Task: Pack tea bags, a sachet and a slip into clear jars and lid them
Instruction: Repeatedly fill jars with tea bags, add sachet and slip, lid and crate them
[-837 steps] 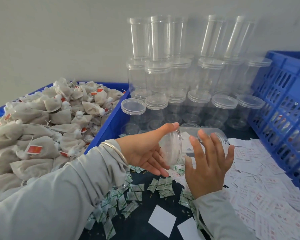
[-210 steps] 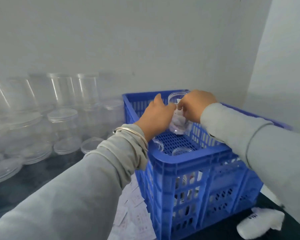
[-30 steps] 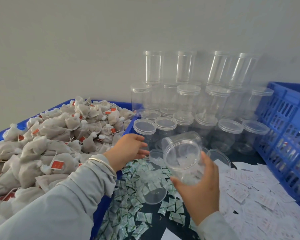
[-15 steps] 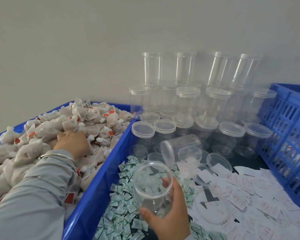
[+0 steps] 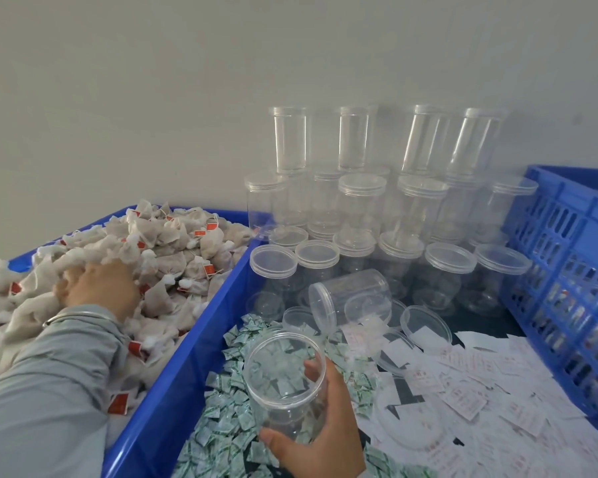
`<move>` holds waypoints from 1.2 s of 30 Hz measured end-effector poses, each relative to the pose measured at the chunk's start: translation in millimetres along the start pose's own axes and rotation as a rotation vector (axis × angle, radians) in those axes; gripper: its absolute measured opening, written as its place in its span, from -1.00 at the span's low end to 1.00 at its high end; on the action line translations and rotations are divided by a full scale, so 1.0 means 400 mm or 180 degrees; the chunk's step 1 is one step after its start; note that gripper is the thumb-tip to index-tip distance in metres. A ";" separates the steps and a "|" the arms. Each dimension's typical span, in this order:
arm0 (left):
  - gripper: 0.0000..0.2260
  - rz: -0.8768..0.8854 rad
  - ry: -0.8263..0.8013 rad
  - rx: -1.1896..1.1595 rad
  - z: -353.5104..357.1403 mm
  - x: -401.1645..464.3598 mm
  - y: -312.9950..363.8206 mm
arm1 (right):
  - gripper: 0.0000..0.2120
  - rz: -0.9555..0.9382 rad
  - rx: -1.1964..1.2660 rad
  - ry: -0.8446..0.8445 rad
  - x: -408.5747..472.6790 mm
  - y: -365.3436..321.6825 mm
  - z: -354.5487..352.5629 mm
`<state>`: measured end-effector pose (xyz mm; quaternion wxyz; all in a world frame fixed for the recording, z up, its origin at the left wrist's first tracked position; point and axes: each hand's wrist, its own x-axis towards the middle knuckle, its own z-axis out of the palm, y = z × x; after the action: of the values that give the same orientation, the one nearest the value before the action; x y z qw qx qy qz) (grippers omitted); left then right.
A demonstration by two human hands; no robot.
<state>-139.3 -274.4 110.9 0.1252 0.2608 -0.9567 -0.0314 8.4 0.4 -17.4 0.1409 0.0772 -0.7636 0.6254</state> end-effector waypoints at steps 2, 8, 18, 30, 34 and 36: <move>-0.72 -0.0026 -0.0072 0.0097 0.006 0.004 -0.004 | 0.05 0.0030 0.0017 -0.0100 0.000 0.001 0.002; -0.84 0.0173 0.0184 -0.0225 -0.001 0.019 -0.009 | 0.07 0.0108 0.0057 -0.0311 -0.002 0.001 0.008; -0.88 0.0844 0.0262 -0.2793 -0.097 -0.060 0.082 | 0.08 0.0371 0.0192 -0.0614 0.024 0.030 0.035; -0.63 0.2555 -0.3316 -0.4270 -0.148 -0.237 0.154 | -0.15 0.0111 -0.0052 -0.0419 0.014 -0.004 0.019; -0.63 0.2777 -0.3213 -0.3763 -0.137 -0.248 0.160 | 0.01 0.0223 -0.0292 -0.0290 0.015 0.002 0.015; -0.62 0.2792 -0.3153 -0.3597 -0.133 -0.247 0.160 | 0.09 0.0202 -0.0431 -0.0234 0.015 -0.004 0.011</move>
<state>-74.9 -168.7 148.3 -0.1940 -0.2762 -0.7563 -0.5604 2.7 -3.9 -14.8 0.0978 0.0661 -0.8108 0.5733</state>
